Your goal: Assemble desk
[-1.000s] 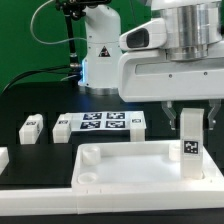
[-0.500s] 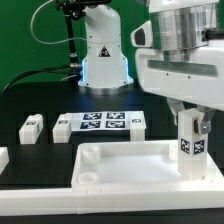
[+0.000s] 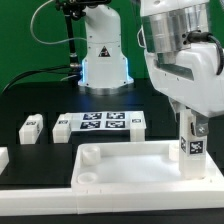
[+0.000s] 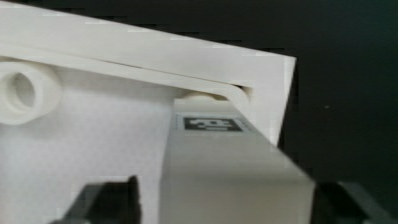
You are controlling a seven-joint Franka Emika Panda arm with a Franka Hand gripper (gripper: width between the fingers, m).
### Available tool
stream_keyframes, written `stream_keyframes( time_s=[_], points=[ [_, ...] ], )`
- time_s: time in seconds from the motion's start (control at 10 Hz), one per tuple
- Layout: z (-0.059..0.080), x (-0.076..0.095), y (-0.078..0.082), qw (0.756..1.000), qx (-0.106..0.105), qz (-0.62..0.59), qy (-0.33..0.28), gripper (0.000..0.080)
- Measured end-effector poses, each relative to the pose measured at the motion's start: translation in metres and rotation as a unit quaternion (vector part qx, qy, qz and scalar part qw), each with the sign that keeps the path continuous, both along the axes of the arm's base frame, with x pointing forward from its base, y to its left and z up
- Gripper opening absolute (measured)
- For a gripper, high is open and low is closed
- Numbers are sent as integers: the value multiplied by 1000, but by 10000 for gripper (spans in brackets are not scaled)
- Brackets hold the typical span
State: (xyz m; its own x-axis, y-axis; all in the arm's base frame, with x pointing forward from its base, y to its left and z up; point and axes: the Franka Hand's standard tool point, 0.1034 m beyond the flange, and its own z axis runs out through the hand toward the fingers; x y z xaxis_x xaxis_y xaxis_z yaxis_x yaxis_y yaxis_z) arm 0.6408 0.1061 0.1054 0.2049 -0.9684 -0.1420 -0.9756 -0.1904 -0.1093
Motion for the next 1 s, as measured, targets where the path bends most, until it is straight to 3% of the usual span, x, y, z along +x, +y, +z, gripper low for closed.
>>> stream_keyframes(
  time_s=[0.1,0.3,0.6,0.7,0.9,1.0],
  points=[
    [1,0,0,996,-9,85,-12,601],
    [2,1,3,962,-24,268,-41,639],
    [1,0,2,935,-30,348,-53,648],
    [0,0,2,908,-40,412,-60,649],
    [0,0,-2,810,-68,578,-73,649],
    [0,0,-3,786,-71,609,-76,649]
  ],
)
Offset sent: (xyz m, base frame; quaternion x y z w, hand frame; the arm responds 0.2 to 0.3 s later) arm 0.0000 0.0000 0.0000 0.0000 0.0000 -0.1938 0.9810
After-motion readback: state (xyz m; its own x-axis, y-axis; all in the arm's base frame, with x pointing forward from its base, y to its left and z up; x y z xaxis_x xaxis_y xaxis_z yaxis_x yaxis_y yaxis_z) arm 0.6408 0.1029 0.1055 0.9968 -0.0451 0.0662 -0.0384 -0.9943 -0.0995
